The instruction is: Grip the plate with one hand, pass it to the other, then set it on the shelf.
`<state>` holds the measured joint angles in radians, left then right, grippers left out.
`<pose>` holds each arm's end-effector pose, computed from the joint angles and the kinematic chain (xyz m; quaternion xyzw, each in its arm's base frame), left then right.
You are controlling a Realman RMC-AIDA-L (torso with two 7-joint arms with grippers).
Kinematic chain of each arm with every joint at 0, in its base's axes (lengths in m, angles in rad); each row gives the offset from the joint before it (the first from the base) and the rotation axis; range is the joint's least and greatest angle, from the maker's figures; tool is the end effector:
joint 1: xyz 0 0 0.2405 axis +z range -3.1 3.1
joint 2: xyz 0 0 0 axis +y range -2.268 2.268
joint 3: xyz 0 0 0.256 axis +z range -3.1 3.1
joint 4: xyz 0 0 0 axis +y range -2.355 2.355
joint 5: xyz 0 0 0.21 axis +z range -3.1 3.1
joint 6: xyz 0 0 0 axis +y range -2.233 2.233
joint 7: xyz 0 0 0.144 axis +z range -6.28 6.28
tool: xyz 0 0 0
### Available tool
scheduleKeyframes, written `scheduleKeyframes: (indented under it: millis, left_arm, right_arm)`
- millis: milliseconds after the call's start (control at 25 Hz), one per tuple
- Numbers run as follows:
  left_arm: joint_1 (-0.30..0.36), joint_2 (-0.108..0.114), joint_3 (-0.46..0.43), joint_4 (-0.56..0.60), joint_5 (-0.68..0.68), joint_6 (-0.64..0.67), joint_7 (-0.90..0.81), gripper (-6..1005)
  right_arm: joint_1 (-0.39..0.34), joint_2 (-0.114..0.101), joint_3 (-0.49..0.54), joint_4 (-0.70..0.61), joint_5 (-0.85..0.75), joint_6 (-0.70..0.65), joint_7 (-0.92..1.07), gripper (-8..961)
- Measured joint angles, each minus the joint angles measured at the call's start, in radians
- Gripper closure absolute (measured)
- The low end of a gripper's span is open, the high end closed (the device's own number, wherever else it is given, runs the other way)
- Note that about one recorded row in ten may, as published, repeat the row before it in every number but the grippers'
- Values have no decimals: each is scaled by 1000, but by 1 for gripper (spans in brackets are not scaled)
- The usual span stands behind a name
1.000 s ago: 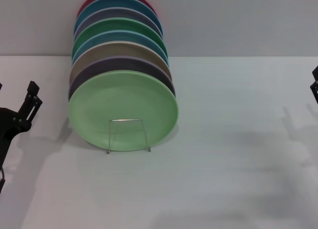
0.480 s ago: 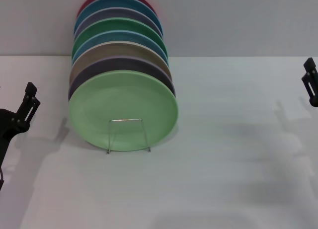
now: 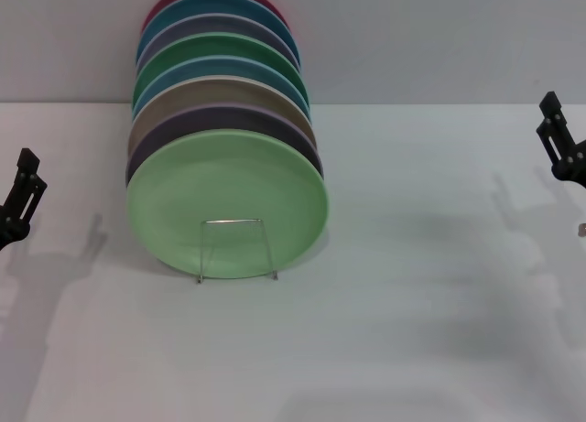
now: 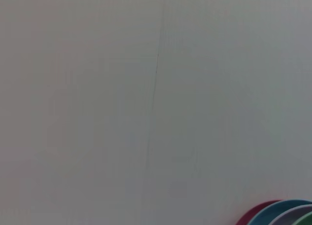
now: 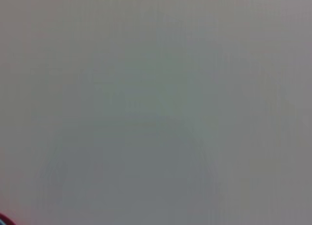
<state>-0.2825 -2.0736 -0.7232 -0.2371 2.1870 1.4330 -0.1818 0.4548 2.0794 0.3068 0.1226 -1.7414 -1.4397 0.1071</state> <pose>-0.3271 0.2782 -0.0018 -0.6428 -0.2135 -0.3900 0.6238 0.3078 0.3173 0.0005 -0.6712 0.1529 0.3629 0.6280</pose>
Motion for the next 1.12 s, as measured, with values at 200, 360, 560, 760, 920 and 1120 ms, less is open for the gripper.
scheduleKeyframes:
  millis: [200,360,560,760,920,1120]
  left_arm:
    - [-7,0,0,1,-1,-4,0,150]
    - [-8,1,0,1,-1,-3,0,150]
    - [-4,2,1,4,0,-1,0,150]
    - [-1,4,1,5,4,3,30,150]
    - [-1,3,1,6,5,7,41,150]
    - [-5,1,2,6,3,4,41,150]
  right_arm:
    - [5,1,12,5,2,1,0,328]
    - [11,3,12,5,3,1,-5,328]
    - [20,2,27,2,5,1,-5,329]
    - [19,2,39,1,5,-5,-5,329]
    - [13,2,46,0,5,-8,-6,329]
    - [8,4,47,0,5,-4,-6,328]
